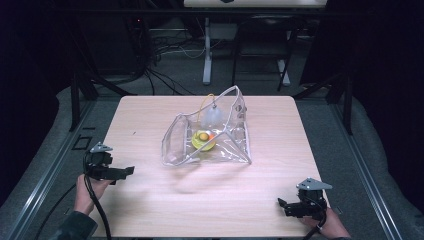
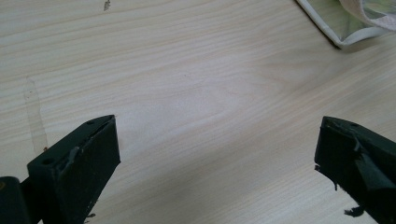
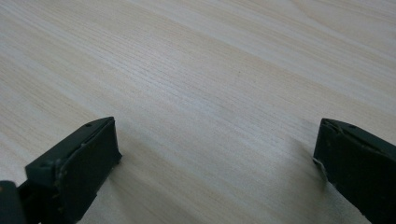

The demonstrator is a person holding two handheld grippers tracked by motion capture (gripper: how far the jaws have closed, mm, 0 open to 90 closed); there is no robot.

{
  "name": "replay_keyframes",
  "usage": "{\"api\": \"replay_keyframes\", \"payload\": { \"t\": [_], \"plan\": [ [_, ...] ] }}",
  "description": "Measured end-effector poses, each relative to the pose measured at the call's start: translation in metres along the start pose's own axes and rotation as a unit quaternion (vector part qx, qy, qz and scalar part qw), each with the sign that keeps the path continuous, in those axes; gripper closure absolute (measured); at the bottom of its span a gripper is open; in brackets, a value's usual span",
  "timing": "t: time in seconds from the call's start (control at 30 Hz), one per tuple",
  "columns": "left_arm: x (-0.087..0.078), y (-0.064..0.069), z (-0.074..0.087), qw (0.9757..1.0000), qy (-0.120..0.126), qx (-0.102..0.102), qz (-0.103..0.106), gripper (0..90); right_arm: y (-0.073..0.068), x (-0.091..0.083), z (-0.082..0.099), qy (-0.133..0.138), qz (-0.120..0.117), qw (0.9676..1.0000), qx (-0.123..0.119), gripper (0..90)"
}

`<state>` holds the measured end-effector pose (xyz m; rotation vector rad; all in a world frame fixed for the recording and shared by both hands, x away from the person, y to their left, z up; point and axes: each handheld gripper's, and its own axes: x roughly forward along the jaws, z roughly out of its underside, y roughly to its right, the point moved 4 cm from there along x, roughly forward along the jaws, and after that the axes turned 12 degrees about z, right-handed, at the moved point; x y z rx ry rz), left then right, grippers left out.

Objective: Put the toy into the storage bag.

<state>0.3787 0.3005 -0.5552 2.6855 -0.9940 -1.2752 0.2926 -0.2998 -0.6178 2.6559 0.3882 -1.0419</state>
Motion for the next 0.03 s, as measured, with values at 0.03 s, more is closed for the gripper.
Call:
{"api": "replay_keyframes", "payload": {
  "t": [0.03],
  "plan": [
    [-0.0005, 0.0005, -0.0007, 1.0000, 0.002, 0.000, 0.000, 0.0, -0.0002, 0.0000, -0.0001, 0.001, -0.001, 1.0000, 0.001, 0.0]
  ]
}}
